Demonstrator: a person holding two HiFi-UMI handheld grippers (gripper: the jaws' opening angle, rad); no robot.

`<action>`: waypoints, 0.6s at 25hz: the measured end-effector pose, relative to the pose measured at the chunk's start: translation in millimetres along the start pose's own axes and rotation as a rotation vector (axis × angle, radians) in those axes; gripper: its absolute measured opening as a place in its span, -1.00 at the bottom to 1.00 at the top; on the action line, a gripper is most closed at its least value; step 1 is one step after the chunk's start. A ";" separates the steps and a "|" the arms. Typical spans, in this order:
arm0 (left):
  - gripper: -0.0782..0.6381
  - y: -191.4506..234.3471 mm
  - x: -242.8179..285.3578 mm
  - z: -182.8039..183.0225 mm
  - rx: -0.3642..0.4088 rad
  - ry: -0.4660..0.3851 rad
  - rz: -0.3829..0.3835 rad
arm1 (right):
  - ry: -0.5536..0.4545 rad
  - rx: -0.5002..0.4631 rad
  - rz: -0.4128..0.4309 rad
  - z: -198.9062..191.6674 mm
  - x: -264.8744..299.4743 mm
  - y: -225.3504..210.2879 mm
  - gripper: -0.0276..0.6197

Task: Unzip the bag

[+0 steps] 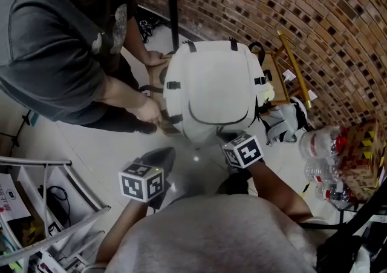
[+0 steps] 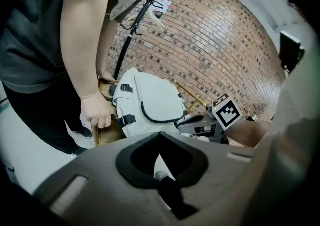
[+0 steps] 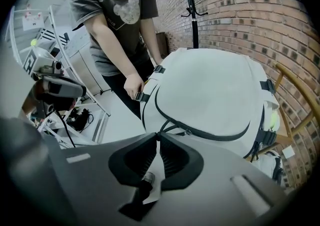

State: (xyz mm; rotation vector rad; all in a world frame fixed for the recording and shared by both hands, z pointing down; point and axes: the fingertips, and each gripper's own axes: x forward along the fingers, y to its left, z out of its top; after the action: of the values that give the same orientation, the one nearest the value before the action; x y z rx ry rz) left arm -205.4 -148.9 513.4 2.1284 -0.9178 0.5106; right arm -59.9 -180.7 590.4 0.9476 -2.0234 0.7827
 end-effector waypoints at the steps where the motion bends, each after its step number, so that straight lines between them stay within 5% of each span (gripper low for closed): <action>1: -0.78 0.4 0.1 0.7 0.002 -0.001 0.000 | -0.002 -0.005 0.003 2.4 -0.2 2.2 -0.85; 15: -0.78 1.9 -4.3 -4.6 -0.012 0.000 0.003 | -0.018 -0.073 0.075 36.1 6.6 33.7 -0.85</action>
State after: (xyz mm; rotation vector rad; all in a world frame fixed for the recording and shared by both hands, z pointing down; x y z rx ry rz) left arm -209.9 -144.4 514.6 2.1166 -0.9213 0.5056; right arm -103.8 -192.5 569.9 0.8441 -2.0989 0.7379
